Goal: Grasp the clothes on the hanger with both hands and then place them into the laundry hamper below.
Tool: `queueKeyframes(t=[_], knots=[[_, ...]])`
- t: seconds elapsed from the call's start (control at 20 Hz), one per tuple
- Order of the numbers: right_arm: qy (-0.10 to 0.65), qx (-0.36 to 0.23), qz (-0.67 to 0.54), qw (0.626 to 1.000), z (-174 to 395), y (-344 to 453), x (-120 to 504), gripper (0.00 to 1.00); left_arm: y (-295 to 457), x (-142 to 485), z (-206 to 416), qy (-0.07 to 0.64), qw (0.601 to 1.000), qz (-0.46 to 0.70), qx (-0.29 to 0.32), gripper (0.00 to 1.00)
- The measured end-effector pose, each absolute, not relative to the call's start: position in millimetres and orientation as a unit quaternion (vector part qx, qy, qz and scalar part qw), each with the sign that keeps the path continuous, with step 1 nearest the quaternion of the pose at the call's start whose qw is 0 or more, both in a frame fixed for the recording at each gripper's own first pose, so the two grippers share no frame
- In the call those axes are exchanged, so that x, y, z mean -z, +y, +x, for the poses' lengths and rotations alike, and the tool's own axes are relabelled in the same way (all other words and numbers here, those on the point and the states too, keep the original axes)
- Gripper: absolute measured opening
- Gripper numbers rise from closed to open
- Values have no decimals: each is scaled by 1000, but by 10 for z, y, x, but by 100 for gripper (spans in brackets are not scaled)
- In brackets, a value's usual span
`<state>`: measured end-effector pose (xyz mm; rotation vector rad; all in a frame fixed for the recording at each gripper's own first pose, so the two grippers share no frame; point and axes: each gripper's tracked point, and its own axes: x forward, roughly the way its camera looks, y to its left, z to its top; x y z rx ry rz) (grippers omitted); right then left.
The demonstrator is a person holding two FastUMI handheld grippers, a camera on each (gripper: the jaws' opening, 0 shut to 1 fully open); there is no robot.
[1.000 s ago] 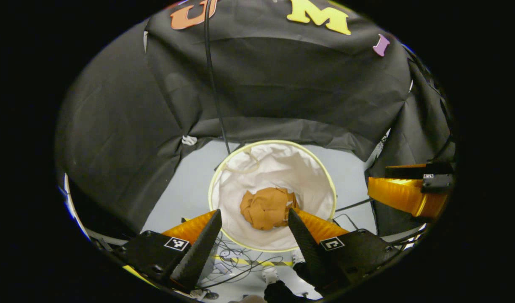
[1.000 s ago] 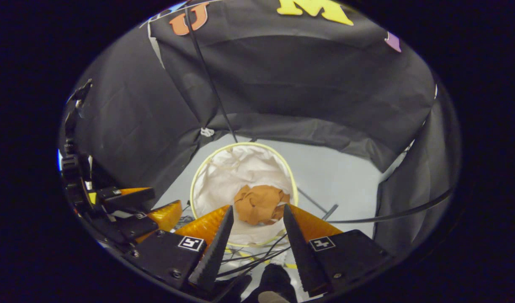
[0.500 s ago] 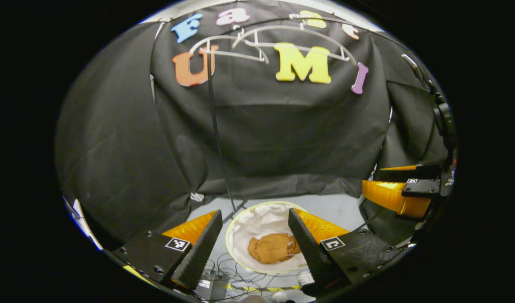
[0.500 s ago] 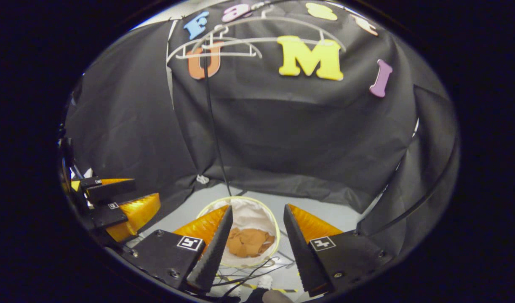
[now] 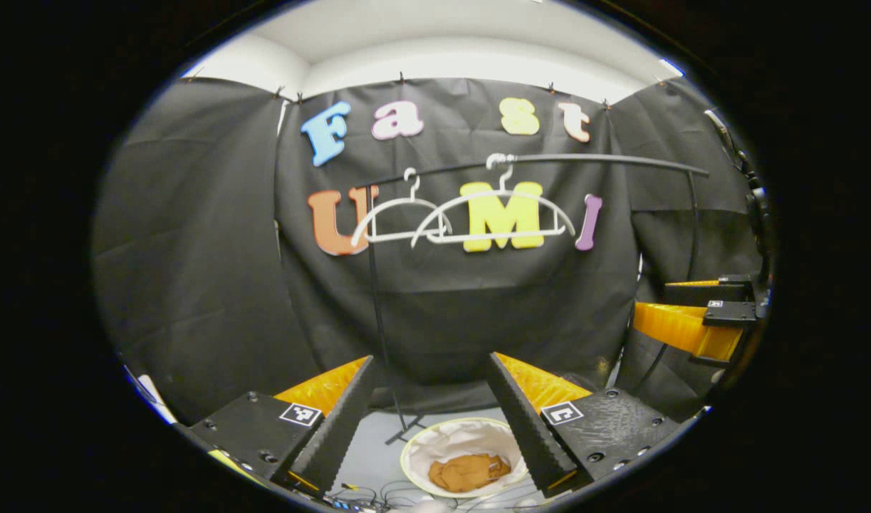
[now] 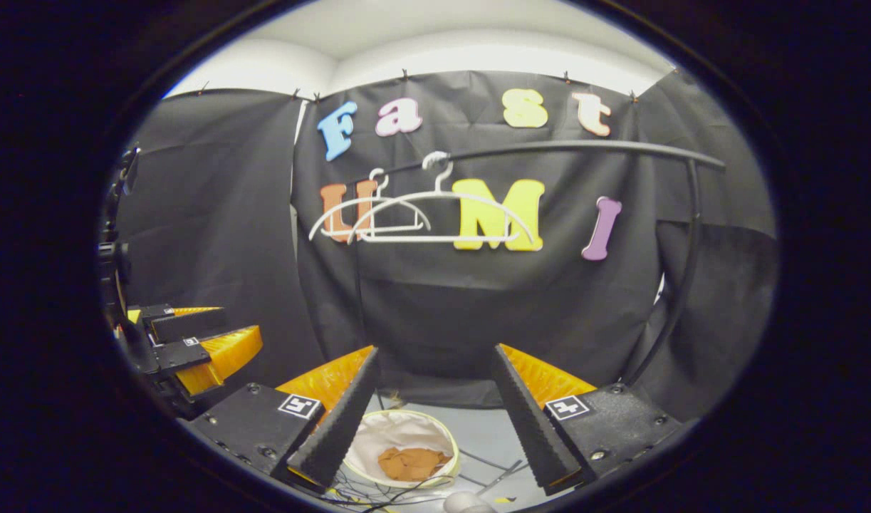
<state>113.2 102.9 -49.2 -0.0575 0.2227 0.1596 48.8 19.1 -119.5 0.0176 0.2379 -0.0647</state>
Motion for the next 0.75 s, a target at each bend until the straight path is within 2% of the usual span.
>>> queueKeyframes(t=[0.05,0.3,0.4,0.65,0.7,0.75], knots=[[97,-77,-25,992,1073,1018,326,100,197,1050,441,105,994,9,34,92],[39,-71,0,997,714,826,-271,100,99,435,313,54,998,1,37,95],[24,-73,22,997,606,687,-408,100,83,225,230,36,999,5,30,100],[-16,-73,49,996,348,279,-642,100,-72,-73,-32,12,1000,10,4,100],[-17,-75,54,996,303,211,-637,97,-105,-89,-107,13,1000,12,0,100],[-17,-76,56,995,271,134,-637,100,-140,-91,-191,15,1000,13,-6,100]])
